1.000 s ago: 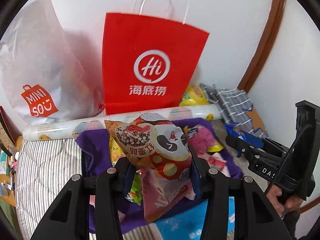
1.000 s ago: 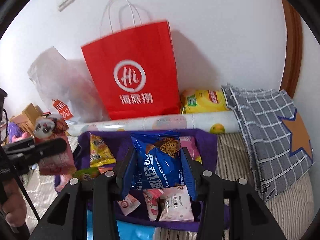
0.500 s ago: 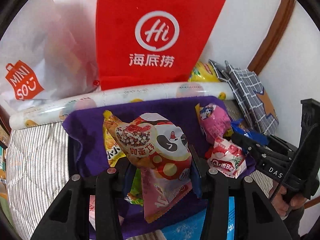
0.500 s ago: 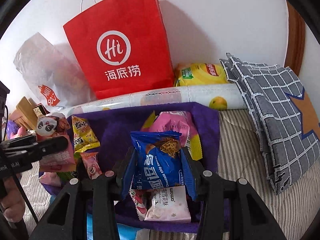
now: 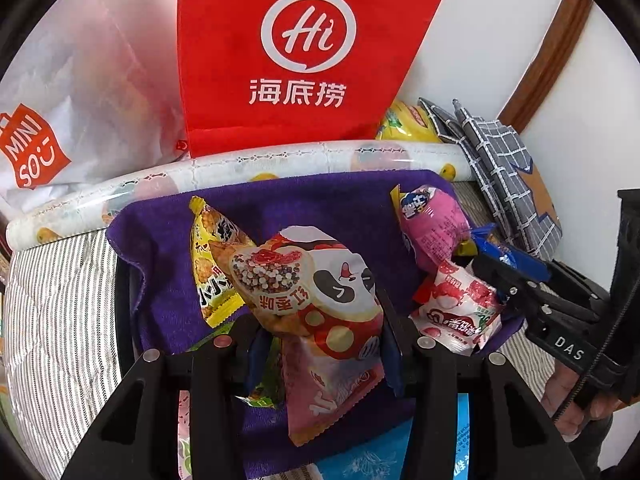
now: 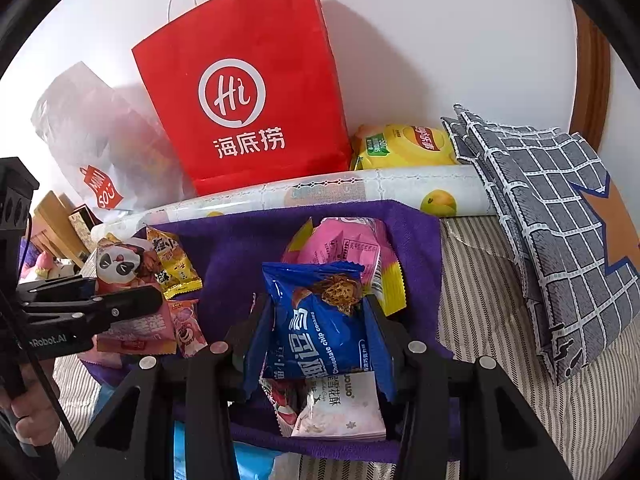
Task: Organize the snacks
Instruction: 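Lower the chip packet with the right tool while the left lowers the panda bag onto the towel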
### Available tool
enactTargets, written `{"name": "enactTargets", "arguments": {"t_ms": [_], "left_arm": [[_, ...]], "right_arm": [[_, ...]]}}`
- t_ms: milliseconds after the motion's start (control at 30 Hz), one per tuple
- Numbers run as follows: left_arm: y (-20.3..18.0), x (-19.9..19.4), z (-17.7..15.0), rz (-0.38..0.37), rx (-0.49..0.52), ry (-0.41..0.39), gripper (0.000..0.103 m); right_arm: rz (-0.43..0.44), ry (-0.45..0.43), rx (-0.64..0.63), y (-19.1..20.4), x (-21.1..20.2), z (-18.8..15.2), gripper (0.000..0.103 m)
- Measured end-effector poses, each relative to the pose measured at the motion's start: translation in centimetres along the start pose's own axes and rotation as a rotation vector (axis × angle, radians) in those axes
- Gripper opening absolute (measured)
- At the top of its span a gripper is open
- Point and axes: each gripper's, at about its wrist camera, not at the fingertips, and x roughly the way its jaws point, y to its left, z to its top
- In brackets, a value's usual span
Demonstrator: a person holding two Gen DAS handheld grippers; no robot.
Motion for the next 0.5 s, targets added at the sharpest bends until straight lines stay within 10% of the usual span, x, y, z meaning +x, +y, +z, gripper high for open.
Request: {"name": "enactTargets", "arguments": {"t_ms": [500], "left_arm": [[-0.7,1.2,-0.4,0.026,0.02,0.024,0.047]], "right_arm": [[-0.039,-0.028,-0.019,0.4,-0.3,-0.2,0.044]]}}
